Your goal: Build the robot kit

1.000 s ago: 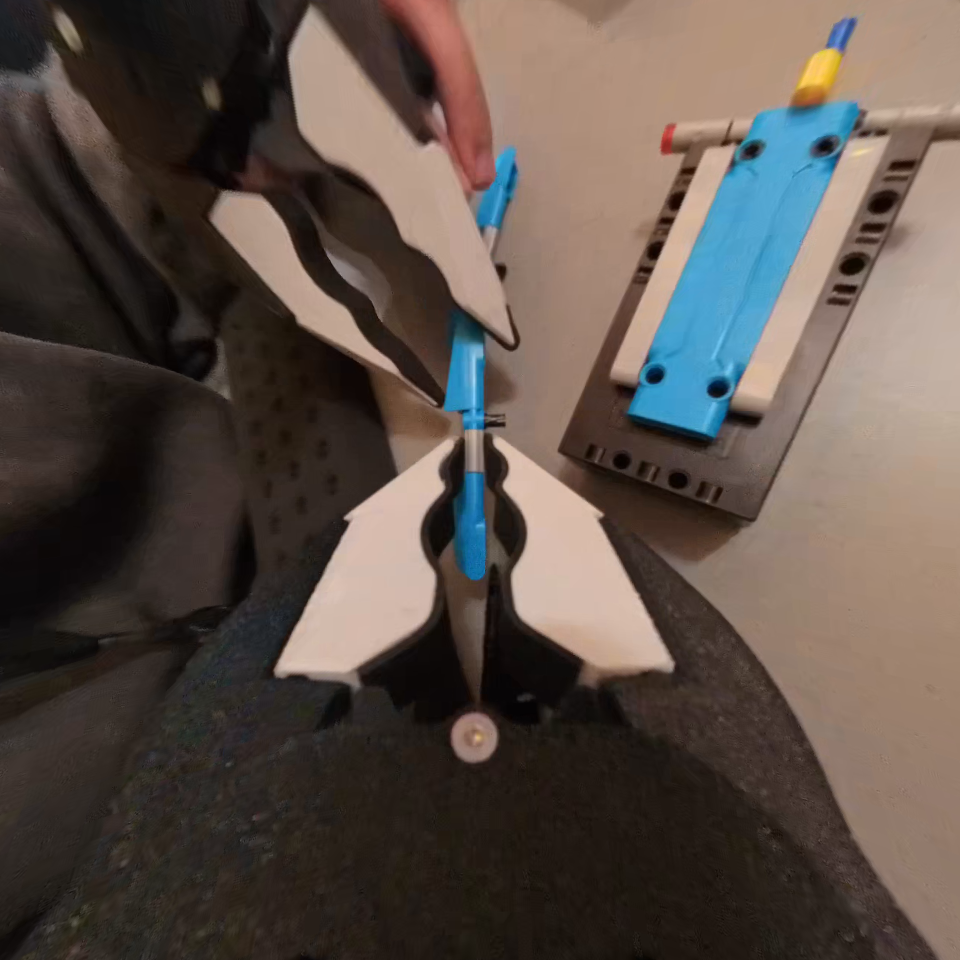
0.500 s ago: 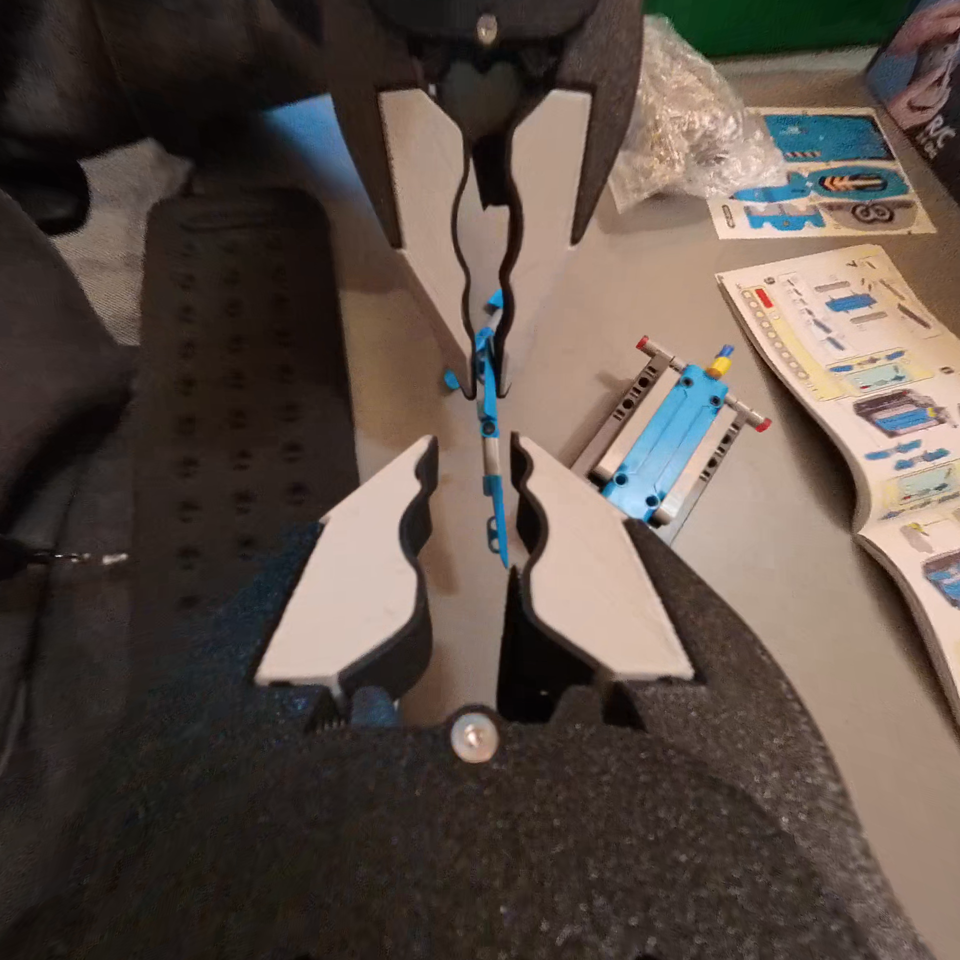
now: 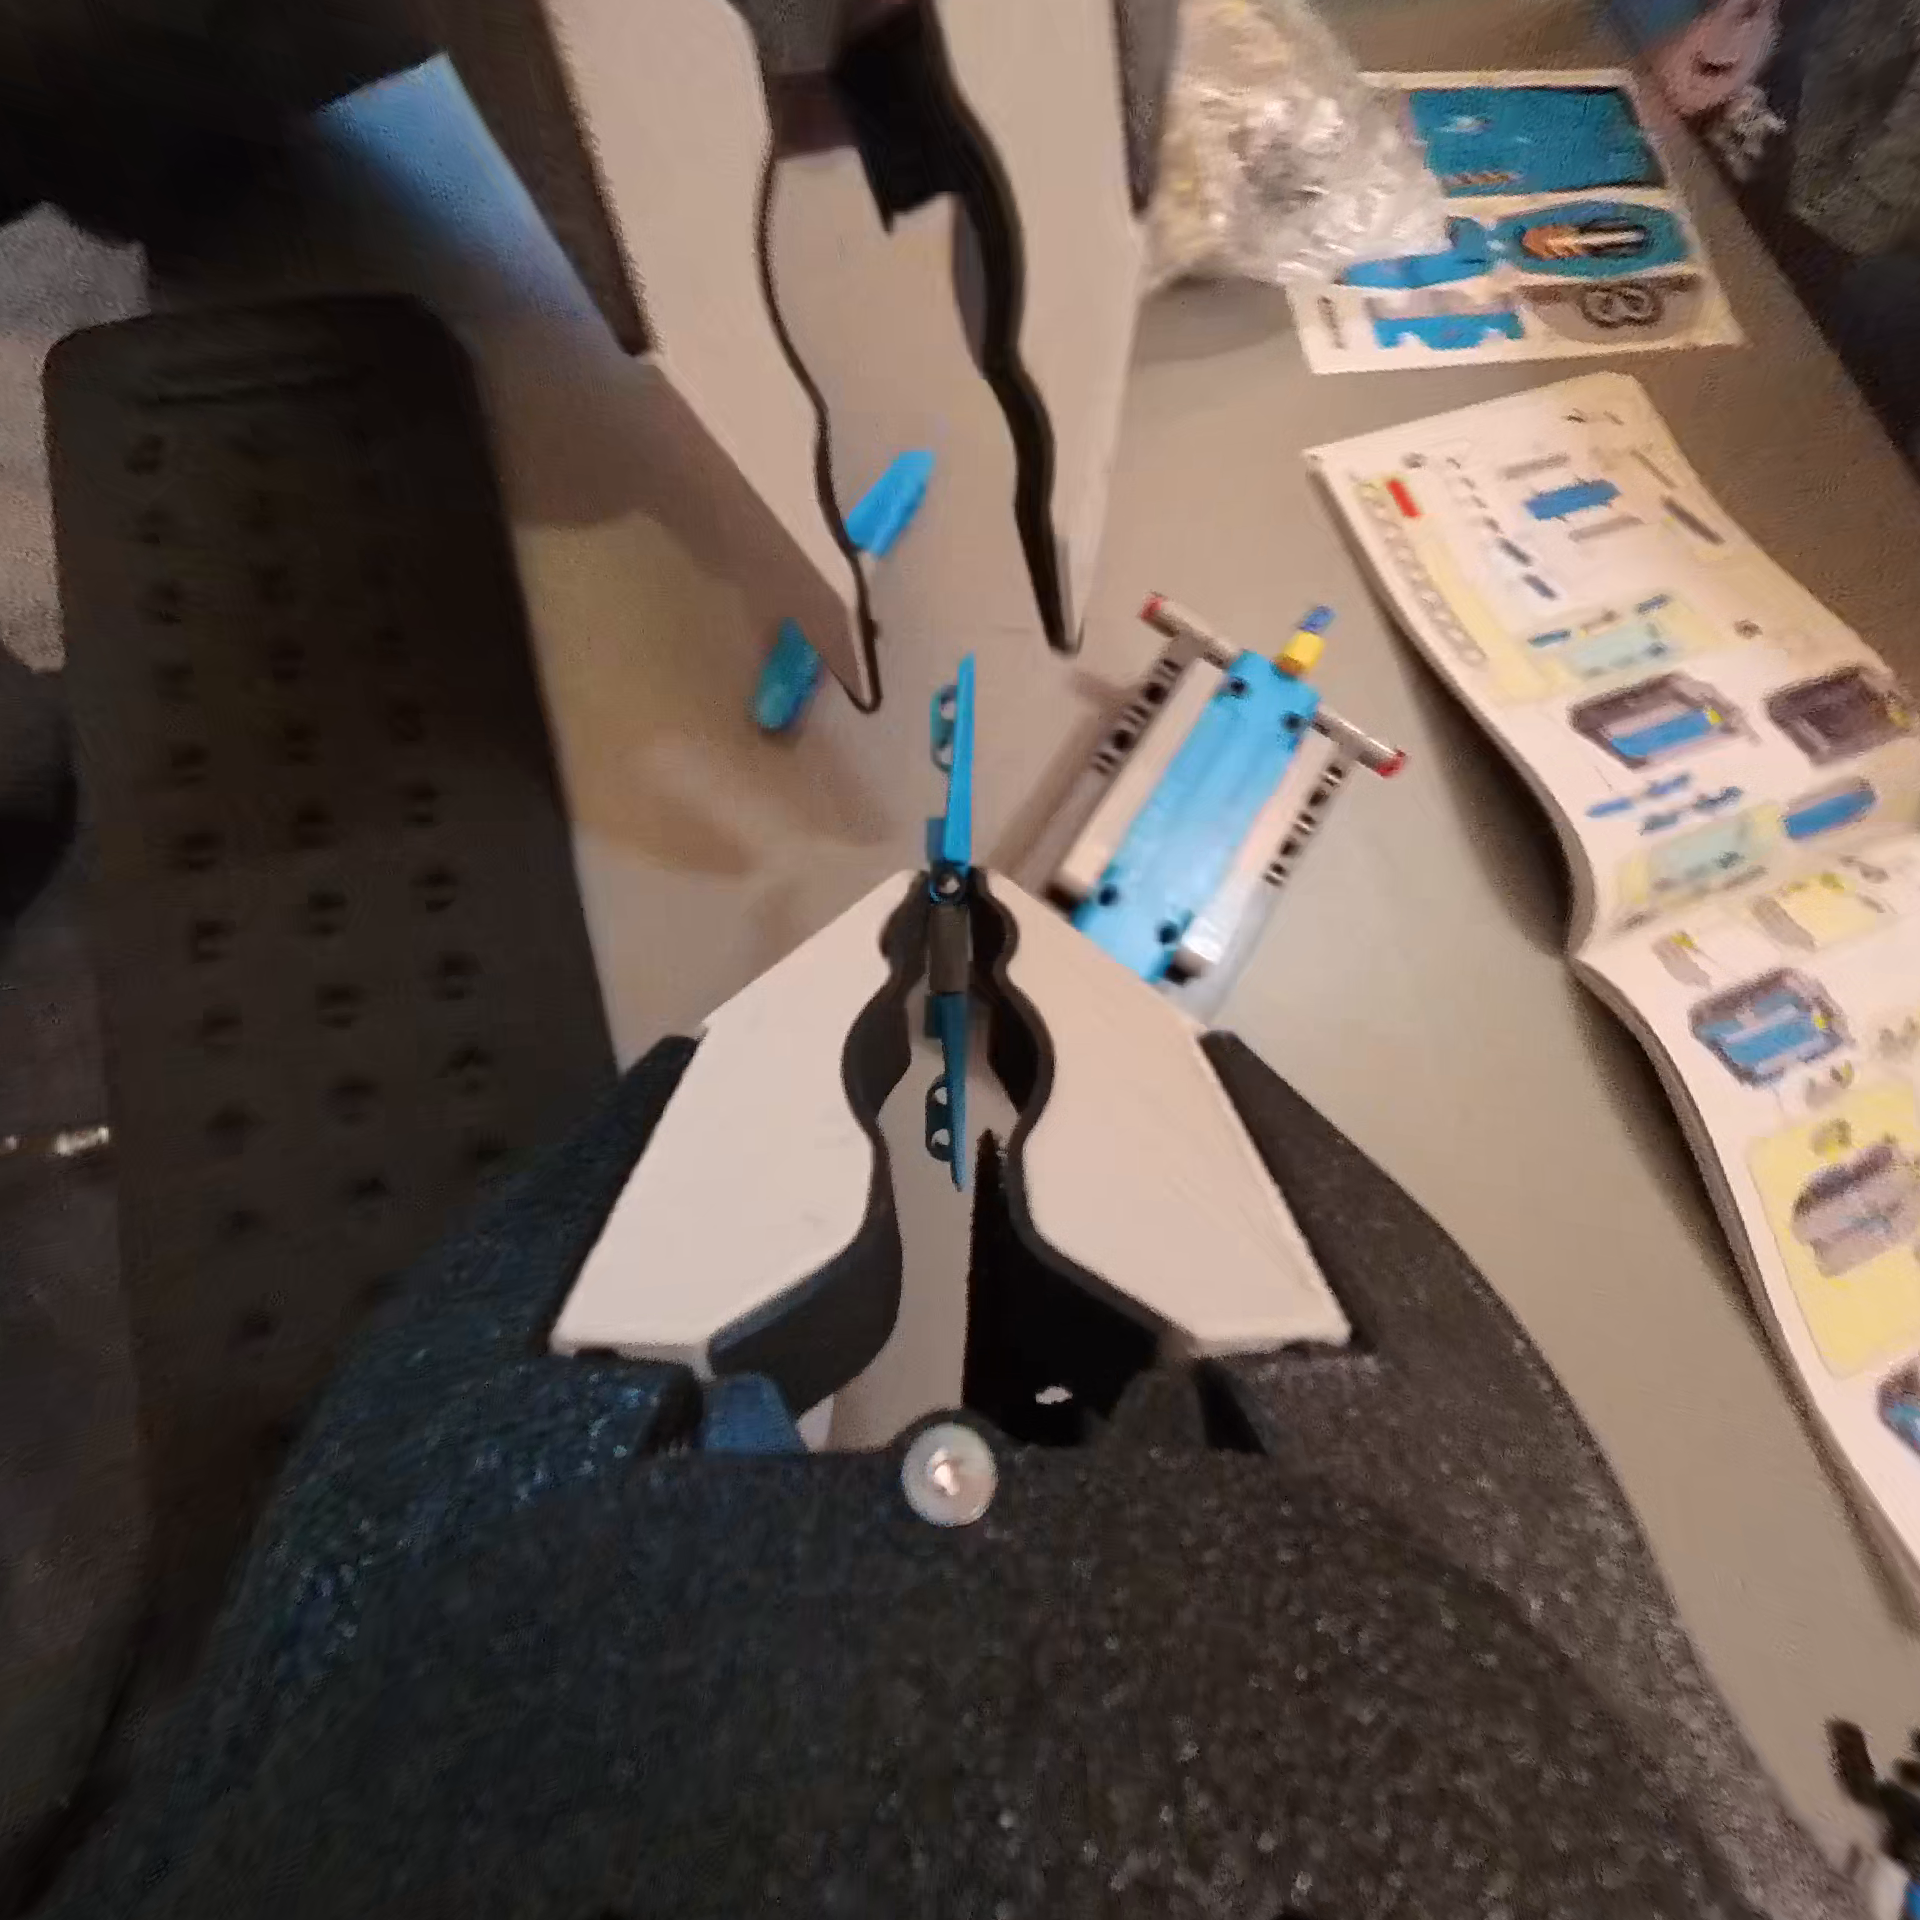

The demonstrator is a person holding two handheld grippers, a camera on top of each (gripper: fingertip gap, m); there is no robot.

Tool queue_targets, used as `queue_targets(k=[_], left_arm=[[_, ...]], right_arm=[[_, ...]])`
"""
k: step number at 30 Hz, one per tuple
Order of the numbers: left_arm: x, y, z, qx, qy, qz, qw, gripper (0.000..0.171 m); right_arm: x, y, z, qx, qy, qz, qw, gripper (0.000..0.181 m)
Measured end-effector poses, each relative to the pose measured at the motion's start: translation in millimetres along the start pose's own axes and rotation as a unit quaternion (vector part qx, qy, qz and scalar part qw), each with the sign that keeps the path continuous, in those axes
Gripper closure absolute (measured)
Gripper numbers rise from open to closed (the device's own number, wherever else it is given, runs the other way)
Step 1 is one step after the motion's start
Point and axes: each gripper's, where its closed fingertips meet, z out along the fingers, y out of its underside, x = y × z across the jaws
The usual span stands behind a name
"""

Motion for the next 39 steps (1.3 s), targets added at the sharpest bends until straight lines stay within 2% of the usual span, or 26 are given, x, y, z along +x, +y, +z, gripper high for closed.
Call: queue_targets(k=[2, 4, 7, 13, 16, 18, 22, 26, 33, 39], left_arm=[[-26, 2, -6, 0.042, -0.018, -0.083, 0.996, 0.117], [-43, 12, 1, 0.055, -0.008, -0.153, 0.987, 0.099], [-53, 20, 17, 0.049, -0.013, -0.151, 0.987, 0.088], [-58, 25, 35, 0.038, -0.041, -0.118, 0.991, 0.084], [-60, 32, 40, 0.032, -0.051, -0.124, 0.99, 0.089], [-56, 34, 42, 0.036, -0.036, -0.142, 0.988, 0.101], [-55, 35, 42, 0.035, -0.037, -0.16, 0.986, 0.103], [-51, 37, 43, 0.026, -0.048, -0.148, 0.987, 0.113], [-51, 39, 45, 0.018, -0.06, -0.14, 0.988, 0.119], [-51, 41, 45, 0.012, -0.063, -0.139, 0.988, 0.122]], right_arm=[[31, -2, -12, 0.042, 0.015, 0.083, 0.996, 0.174], [61, -4, -15, 0.091, -0.004, 0.208, 0.974, 0.175], [88, 6, 3, 0.101, -0.052, 0.334, 0.936, 0.175], [86, 7, 27, 0.006, -0.044, 0.322, 0.946, 0.175], [84, 11, 35, -0.048, -0.026, 0.305, 0.951, 0.175], [85, 11, 38, -0.062, -0.012, 0.301, 0.951, 0.175], [85, 13, 37, -0.1, 0.028, 0.281, 0.954, 0.175], [84, 14, 36, -0.113, 0.051, 0.294, 0.948, 0.175], [83, 16, 34, -0.13, 0.076, 0.292, 0.944, 0.175], [83, 17, 34, -0.1, 0.024, 0.331, 0.938, 0.175]])
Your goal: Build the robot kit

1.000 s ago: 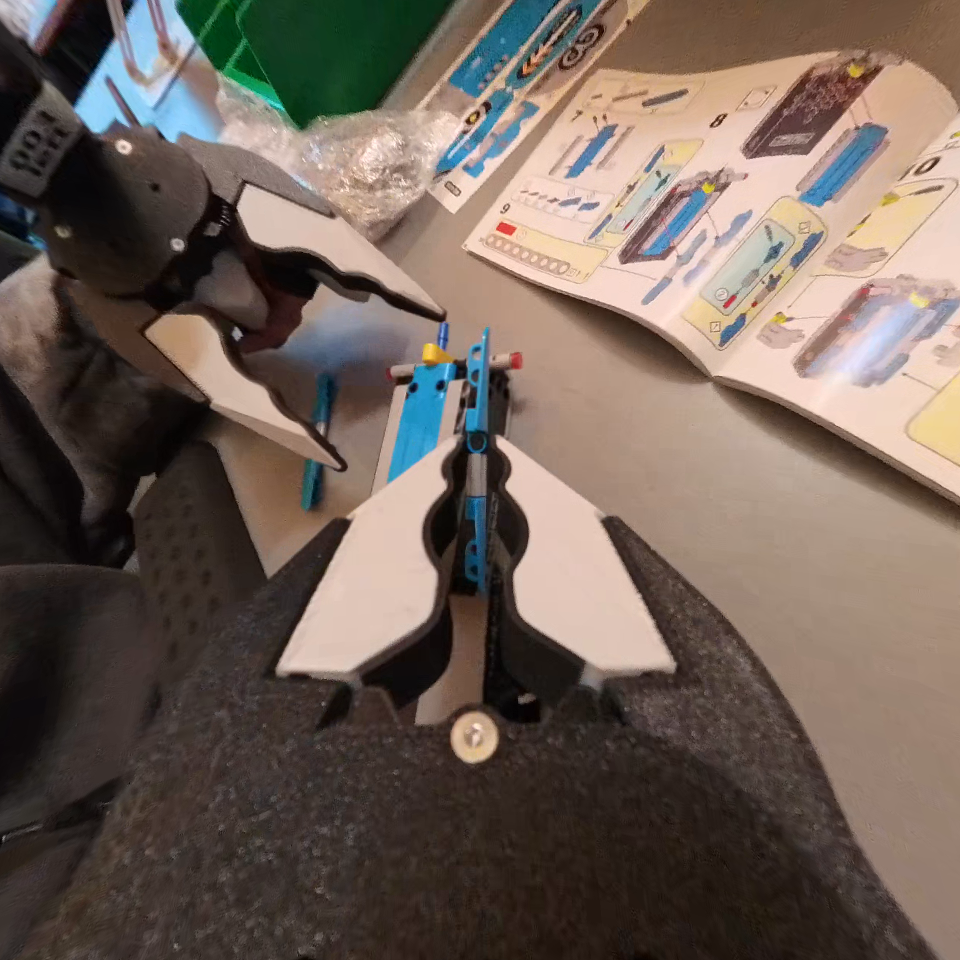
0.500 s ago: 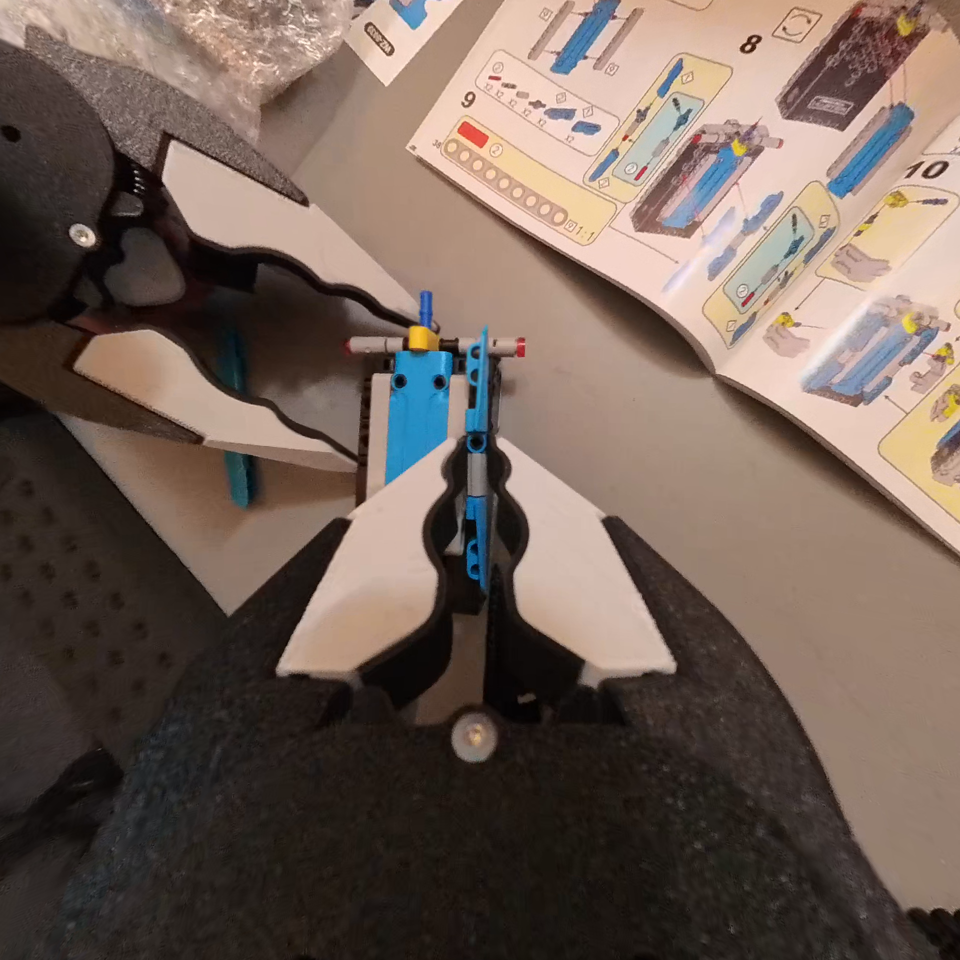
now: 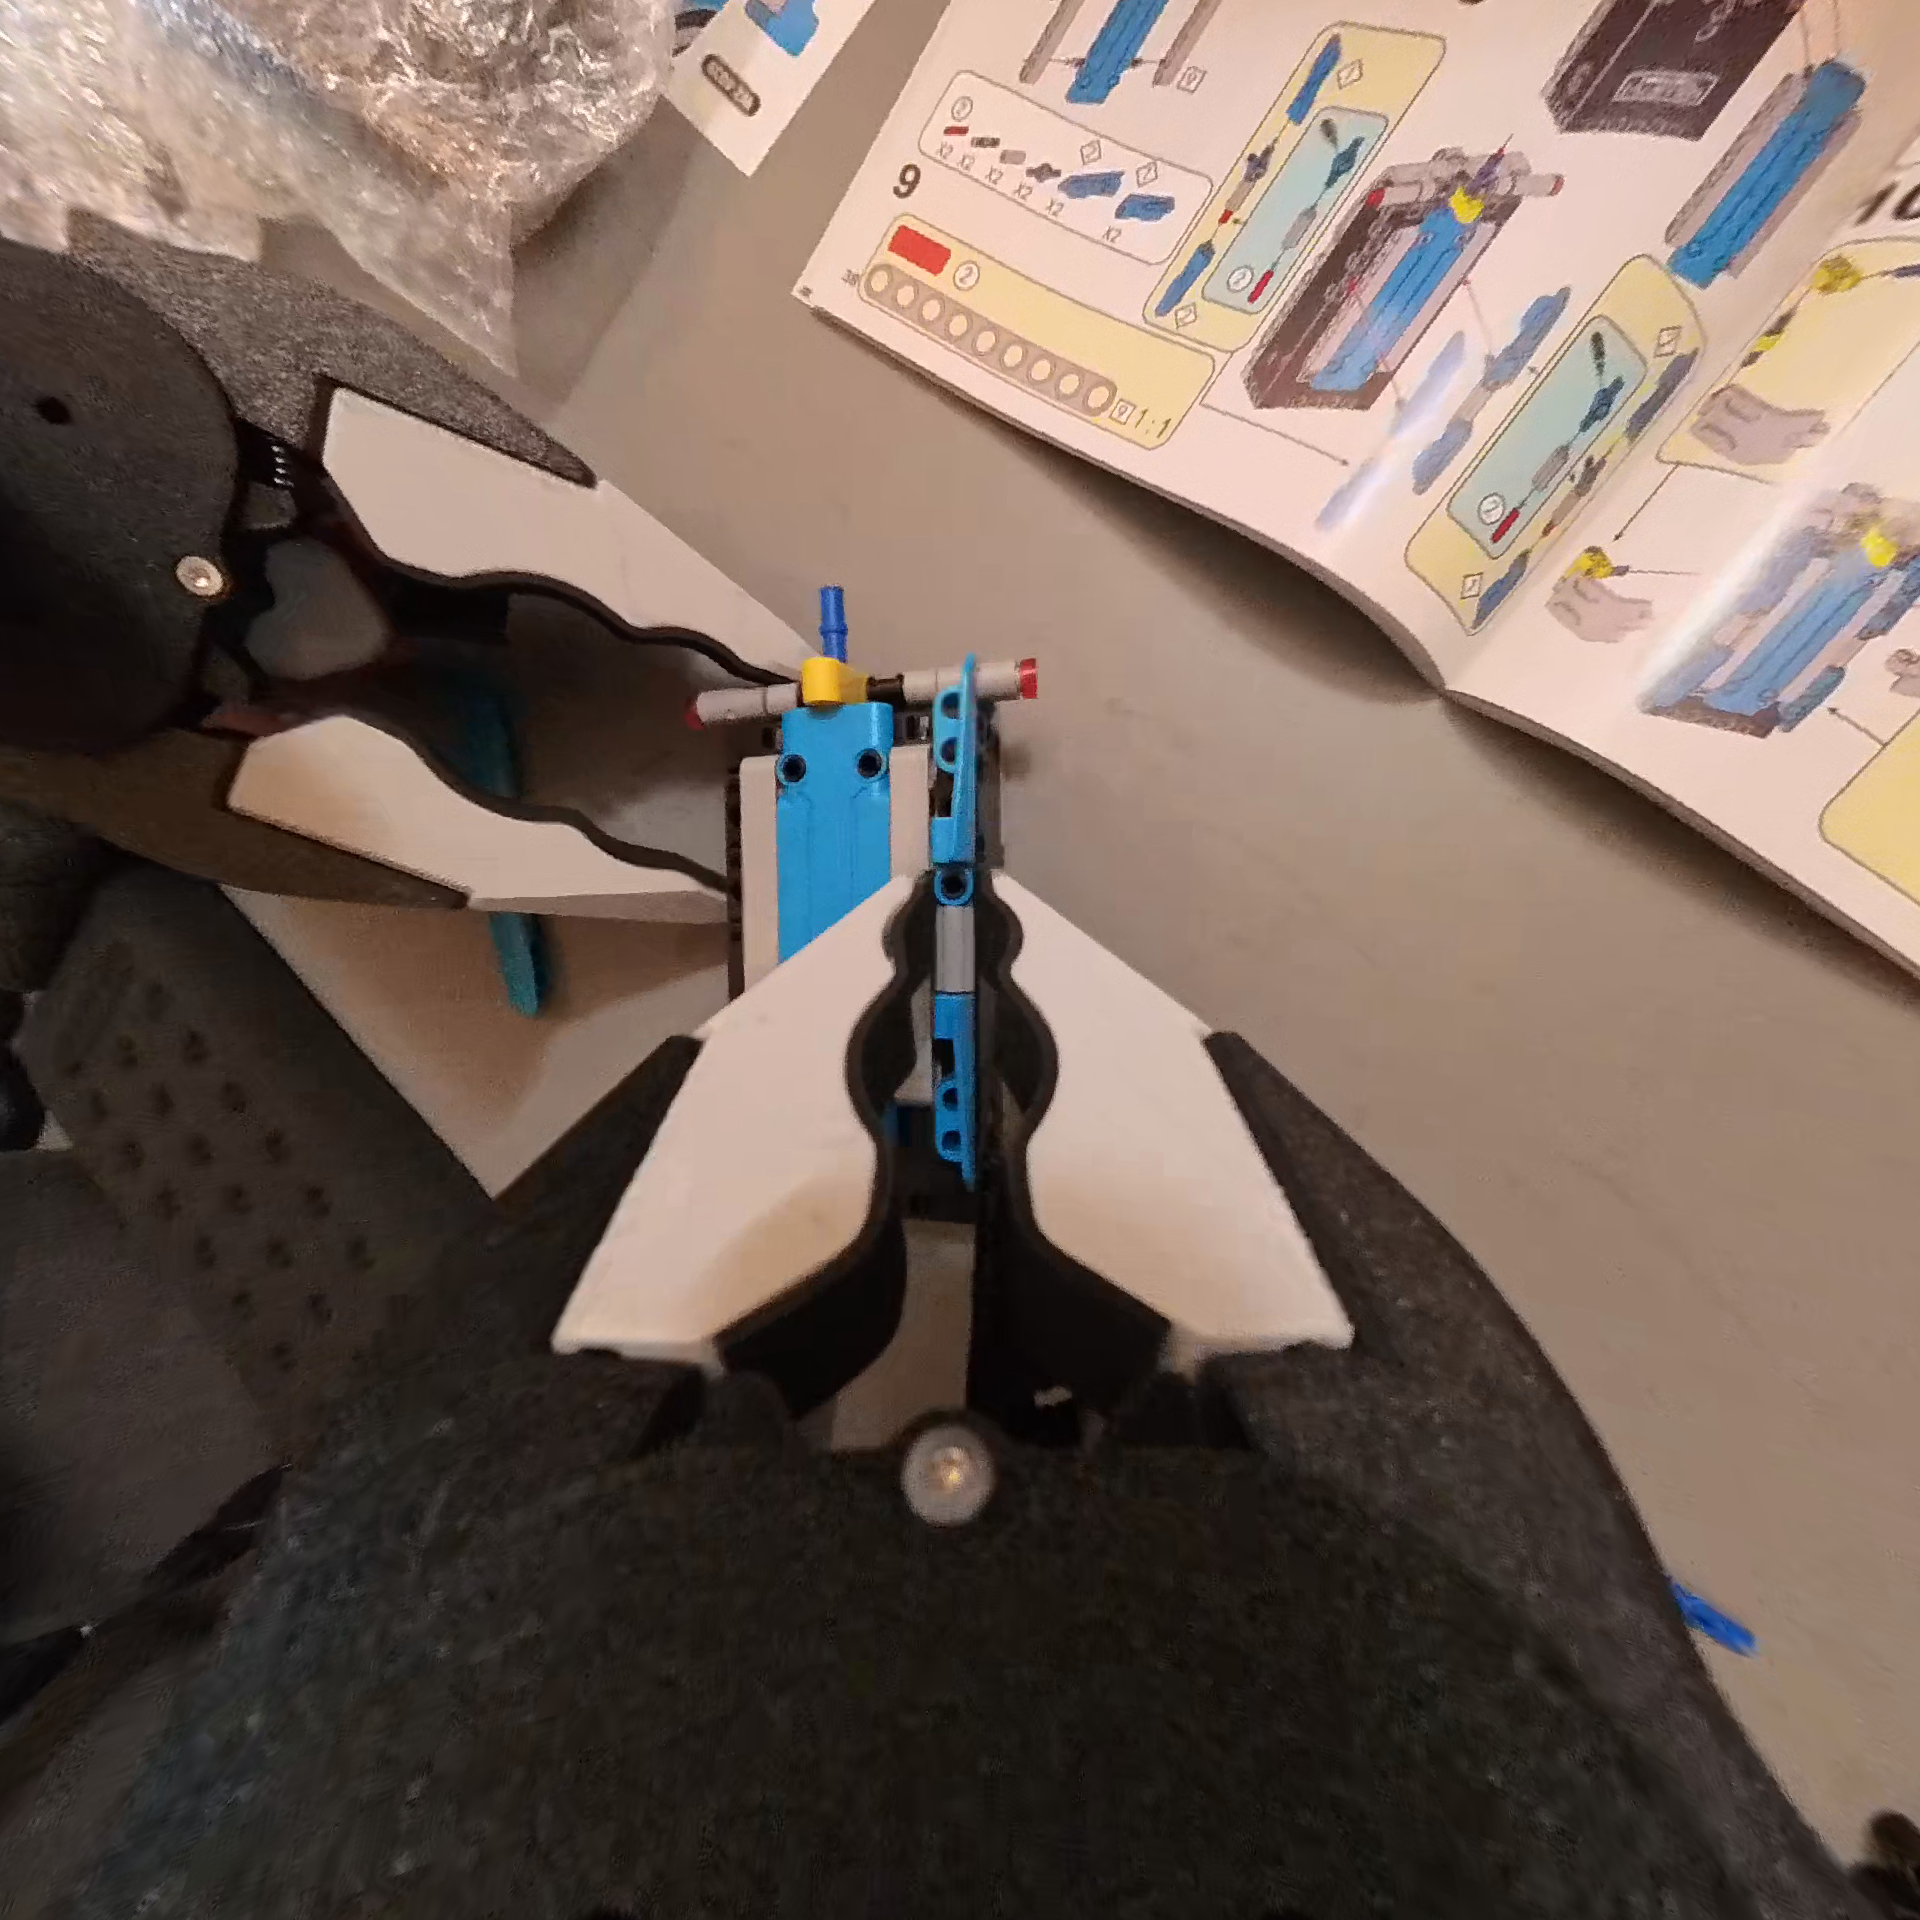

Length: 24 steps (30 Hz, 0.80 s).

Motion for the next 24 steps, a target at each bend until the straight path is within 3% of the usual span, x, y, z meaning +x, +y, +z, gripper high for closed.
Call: queue_targets(k=[9, 13, 16, 22, 24], left_arm=[[-10, 0, -24, -0.002, 0.013, -0.009, 1.0, 0.134], [-18, -34, -45, 0.048, 0.054, -0.02, 0.997, 0.132], [-24, -60, -29, 0.059, 0.056, 0.019, 0.997, 0.133], [-16, -67, 6, 0.028, 0.12, 0.046, 0.991, 0.134], [-11, -65, 8, 0.035, 0.148, 0.046, 0.987, 0.153]], right_arm=[[0, 1, 0, 0.014, -0.042, 0.002, 0.999, 0.174], [0, 1, 0, 0.004, -0.026, -0.009, 1.0, 0.175], [0, 1, 0, -0.002, -0.019, -0.017, 1.0, 0.174], [0, 1, 0, -0.003, -0.012, -0.046, 0.999, 0.174], [0, 1, 0, 0.001, -0.013, -0.055, 0.998, 0.174]])
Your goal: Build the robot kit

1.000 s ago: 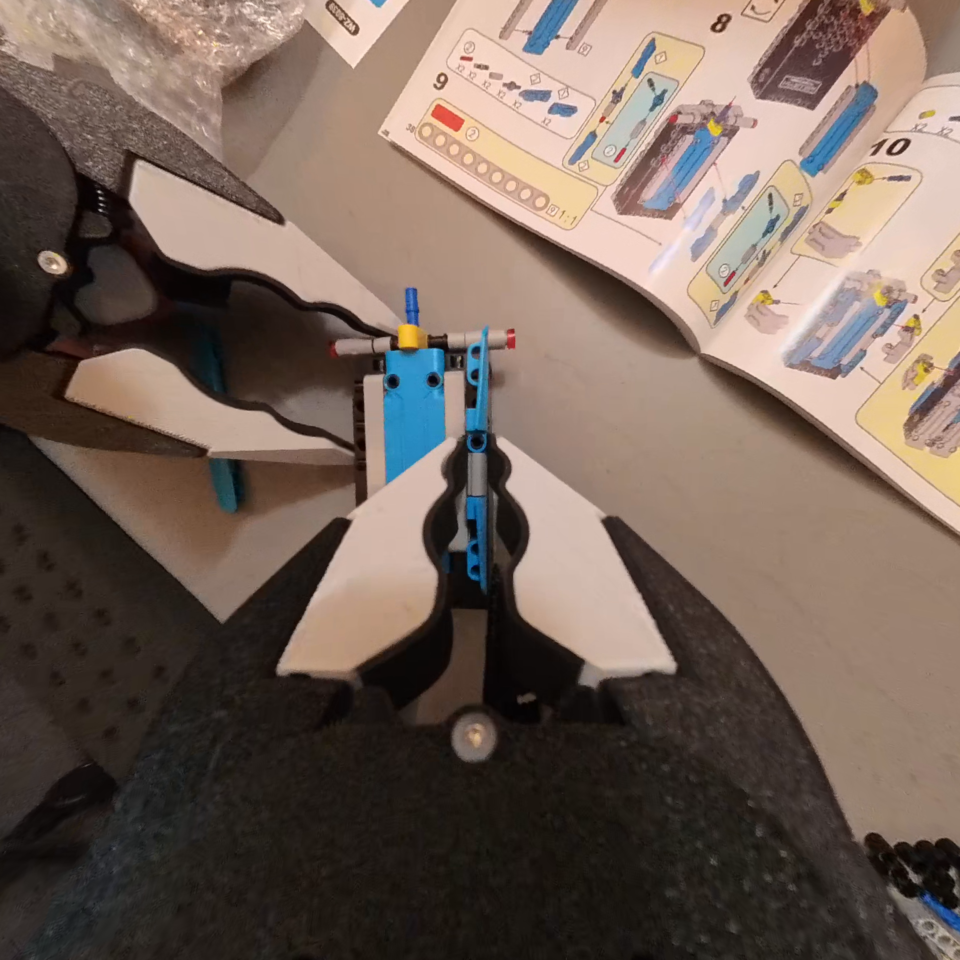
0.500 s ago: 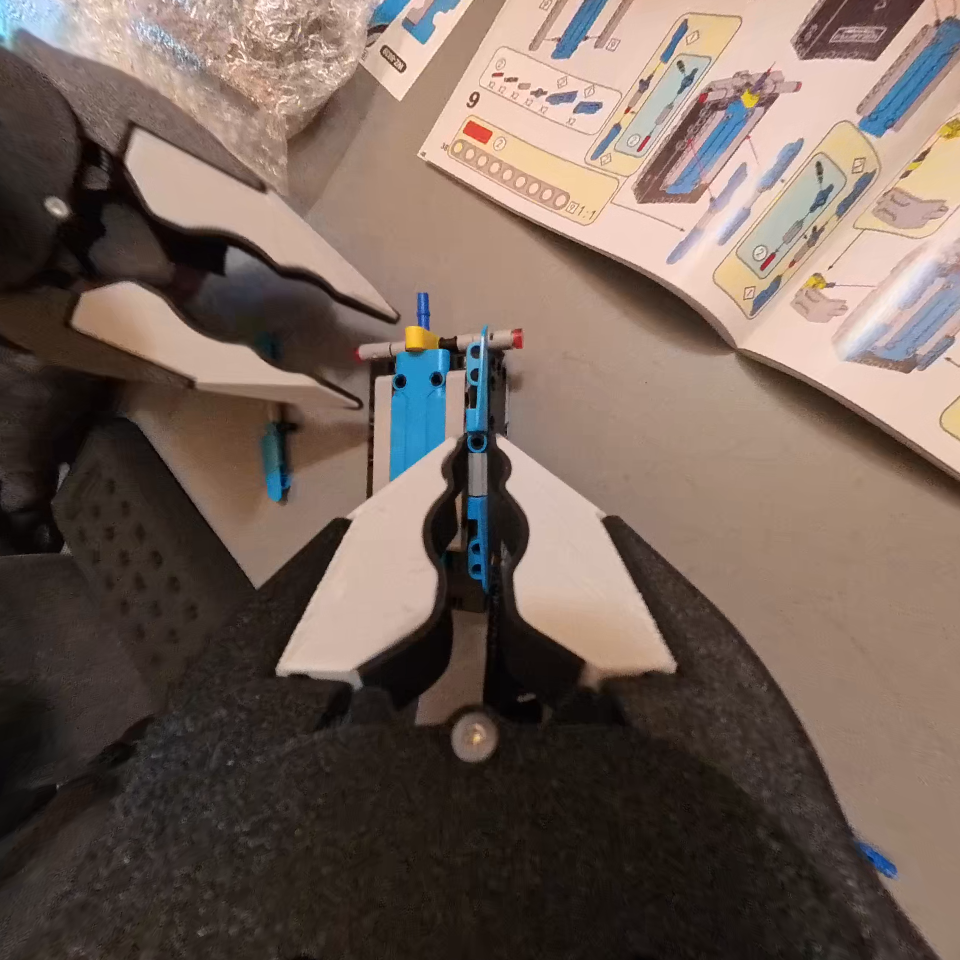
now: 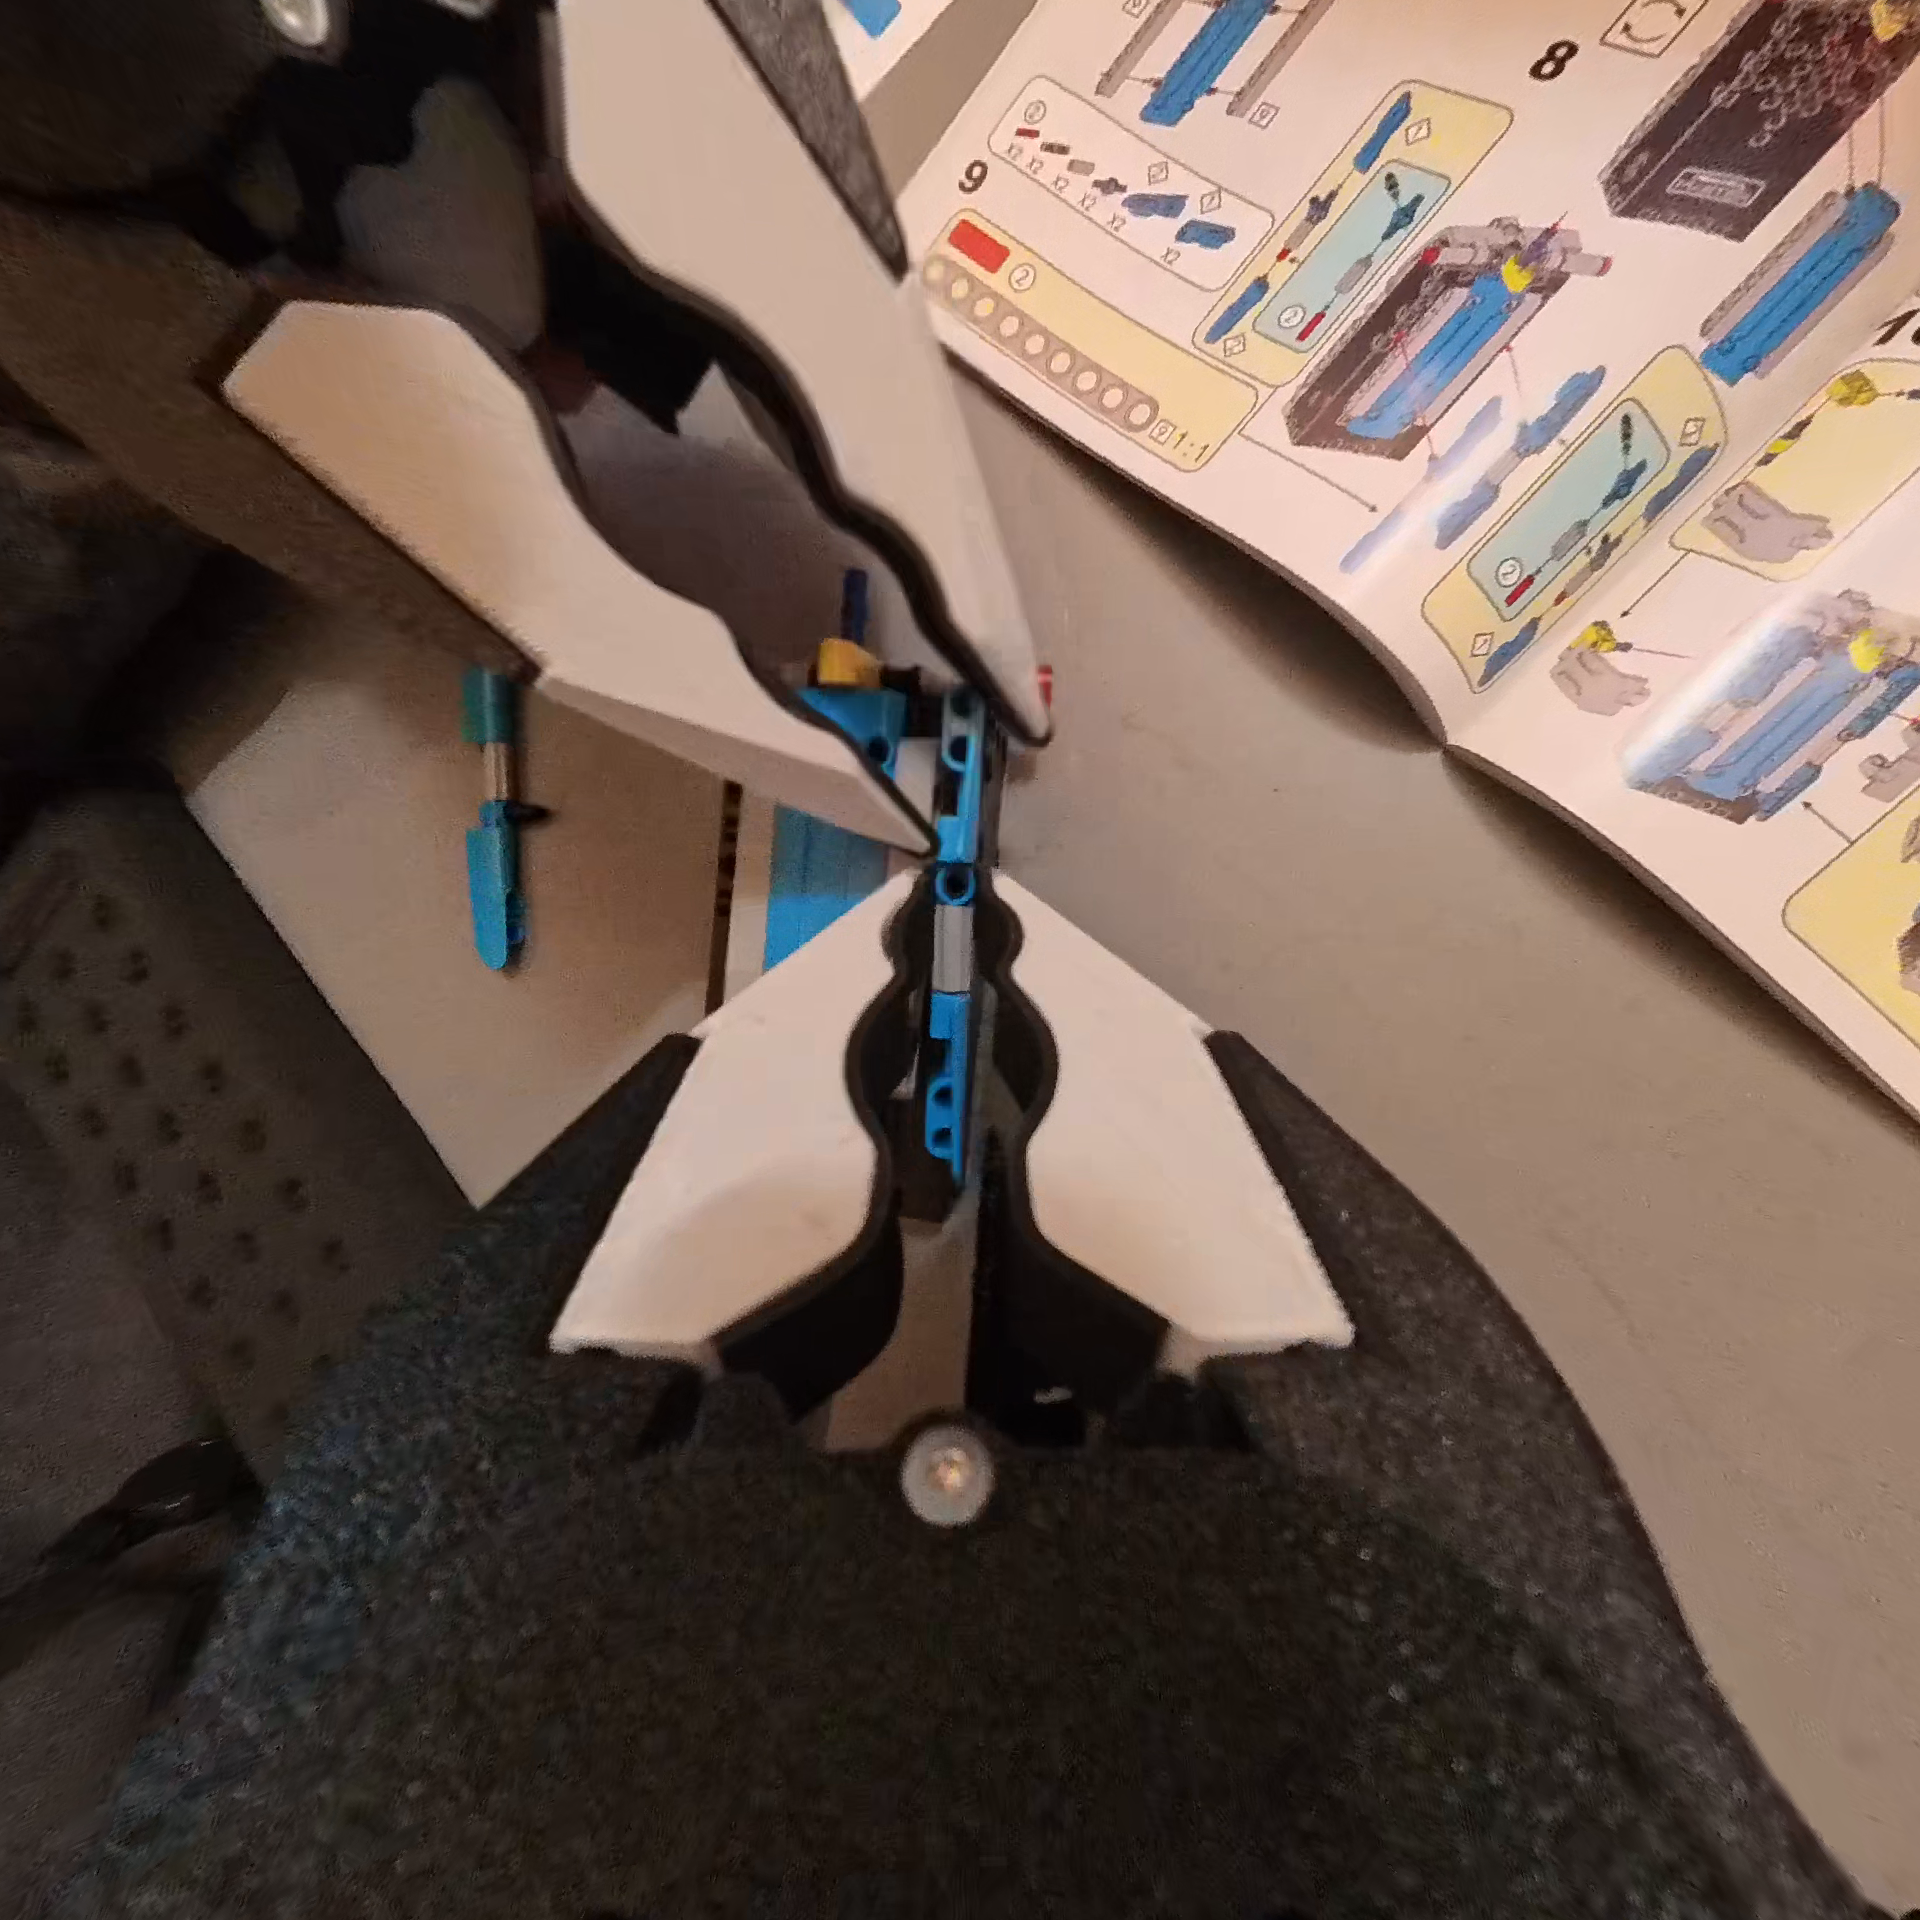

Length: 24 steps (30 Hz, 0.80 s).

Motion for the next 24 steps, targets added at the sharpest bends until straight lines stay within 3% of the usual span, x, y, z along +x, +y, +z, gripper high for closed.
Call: queue_targets(k=[11, 15, 17, 19, 21, 24], left_arm=[[10, 4, -3, -0.014, 0.042, 0.08, 0.996, 0.165], [9, 3, -2, -0.02, 0.042, 0.085, 0.995, 0.165], [8, 2, -1, -0.019, 0.043, 0.083, 0.995, 0.165], [9, 3, -1, -0.021, 0.045, 0.086, 0.995, 0.165], [10, 4, -2, -0.024, 0.045, 0.094, 0.994, 0.166], [11, 4, -2, -0.024, 0.046, 0.096, 0.994, 0.166]], right_arm=[[-3, 0, -8, 0.045, -0.05, -0.02, 0.998, 0.164], [-5, -4, -22, 0.084, -0.055, -0.052, 0.994, 0.181], [-9, -4, -20, 0.082, -0.061, -0.056, 0.993, 0.181], [3, 1, -14, 0.06, -0.007, -0.078, 0.995, 0.179], [10, -10, -20, 0.094, 0.053, -0.13, 0.986, 0.179], [4, -9, -15, 0.081, 0.041, -0.145, 0.985, 0.17]])
